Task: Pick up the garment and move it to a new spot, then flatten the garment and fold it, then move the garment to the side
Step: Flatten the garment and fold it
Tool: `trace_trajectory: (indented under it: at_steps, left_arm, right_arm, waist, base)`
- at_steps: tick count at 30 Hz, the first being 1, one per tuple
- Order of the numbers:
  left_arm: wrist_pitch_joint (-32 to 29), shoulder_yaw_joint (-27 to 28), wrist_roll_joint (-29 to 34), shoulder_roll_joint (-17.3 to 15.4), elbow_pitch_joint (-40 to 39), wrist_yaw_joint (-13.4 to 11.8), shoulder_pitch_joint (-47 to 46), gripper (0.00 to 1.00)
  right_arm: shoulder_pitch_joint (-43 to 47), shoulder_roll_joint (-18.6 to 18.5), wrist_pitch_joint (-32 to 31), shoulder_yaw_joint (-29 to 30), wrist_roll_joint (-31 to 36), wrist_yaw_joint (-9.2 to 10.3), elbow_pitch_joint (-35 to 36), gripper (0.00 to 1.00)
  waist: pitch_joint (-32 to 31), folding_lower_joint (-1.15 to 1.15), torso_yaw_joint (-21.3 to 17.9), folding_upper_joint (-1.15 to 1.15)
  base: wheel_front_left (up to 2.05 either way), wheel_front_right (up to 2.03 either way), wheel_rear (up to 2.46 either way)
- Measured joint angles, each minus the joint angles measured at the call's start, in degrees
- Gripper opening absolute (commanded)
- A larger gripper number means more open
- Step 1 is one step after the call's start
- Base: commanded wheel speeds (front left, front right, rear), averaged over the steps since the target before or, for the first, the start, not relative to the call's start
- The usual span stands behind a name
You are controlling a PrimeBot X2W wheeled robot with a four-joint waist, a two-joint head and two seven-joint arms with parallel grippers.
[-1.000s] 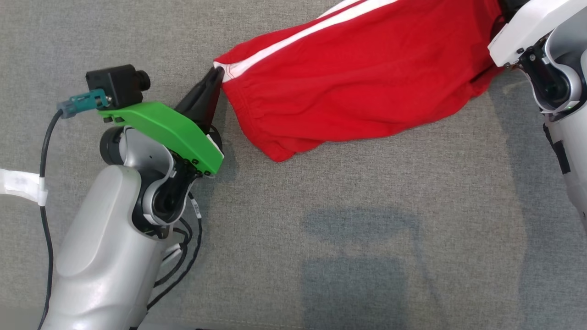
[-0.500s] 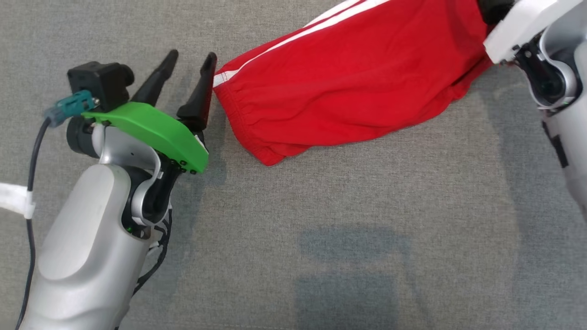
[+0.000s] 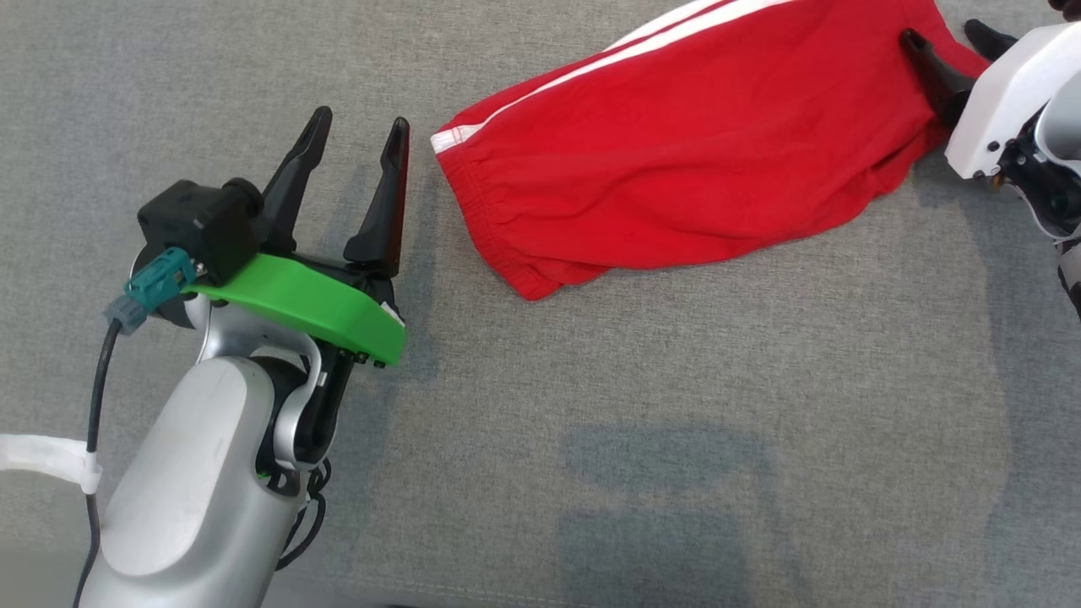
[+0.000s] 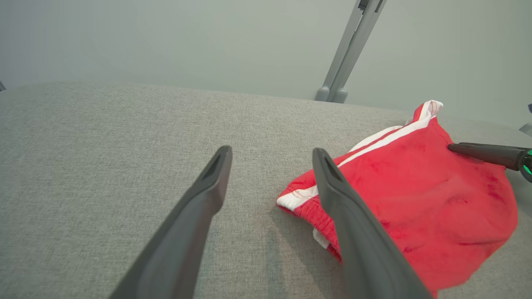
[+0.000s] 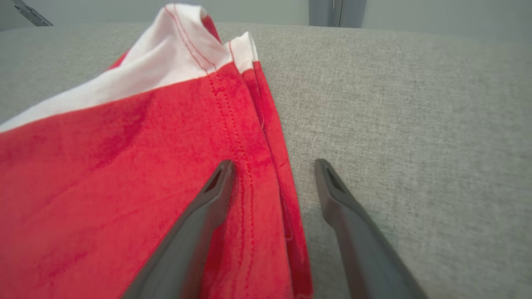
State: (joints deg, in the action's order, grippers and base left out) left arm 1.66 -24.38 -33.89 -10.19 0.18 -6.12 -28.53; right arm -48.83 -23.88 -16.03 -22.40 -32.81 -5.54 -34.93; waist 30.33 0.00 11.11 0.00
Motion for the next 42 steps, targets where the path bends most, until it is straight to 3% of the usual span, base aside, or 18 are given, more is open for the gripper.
trace_trajectory:
  at_steps: [3,5,7,10,16,23,32,42]
  left_arm:
    - [0.5,-0.1,0.2,0.4,-0.6,0.0,1.4,1.00]
    - [1.5,0.1,0.3,0.4,-0.9,0.0,2.2,1.00]
    - [2.1,0.7,0.3,0.6,-1.0,0.0,2.9,1.00]
    - [2.8,2.2,0.2,0.8,-1.1,-0.5,3.9,1.00]
    - [4.0,5.7,-0.8,0.4,-0.9,-0.5,6.0,1.00]
    - [4.0,8.5,-1.9,-0.7,0.3,-0.6,9.7,1.00]
    - [3.9,10.0,-3.5,-1.4,1.2,-0.7,13.9,1.00]
    - [2.0,11.0,-4.3,-2.2,1.1,-0.7,19.2,1.00]
  right_arm:
    - [-0.1,-1.0,-2.0,0.2,-0.2,-0.03,-0.9,1.00]
    - [-0.3,-1.1,-5.5,1.5,-4.1,-0.44,-2.1,1.00]
    - [-0.6,-1.4,-7.3,2.0,-6.0,-0.45,-2.6,0.00]
    - [-0.7,-0.8,-9.9,3.2,-9.1,-0.64,-3.6,0.00]
    - [1.3,3.8,-11.7,9.5,-19.4,-0.99,-4.0,0.00]
    - [5.3,2.6,-16.0,10.3,-23.1,-1.00,-2.2,0.00]
    - [12.2,6.0,-17.8,16.8,-34.7,-1.02,1.7,0.00]
    - [27.1,5.4,-16.0,19.7,-35.7,-0.40,-1.4,0.00]
  waist:
    - [0.0,0.00,1.1,0.00]
    - [-0.2,0.00,2.1,0.00]
    - [-0.4,0.00,2.7,0.00]
    - [-1.1,0.00,3.2,0.00]
    - [-2.9,0.00,2.9,0.00]
    - [-5.2,0.00,0.2,0.00]
    - [-9.7,0.00,-3.8,0.00]
    - [-16.5,0.00,-7.0,0.00]
  base:
    - [0.00,0.00,0.00]
    - [0.00,0.00,0.00]
    - [0.00,0.00,0.00]
    - [0.00,0.00,0.00]
    - [0.00,0.00,0.00]
    - [0.00,0.00,0.00]
    - [0.00,0.00,0.00]
    - [0.00,0.00,0.00]
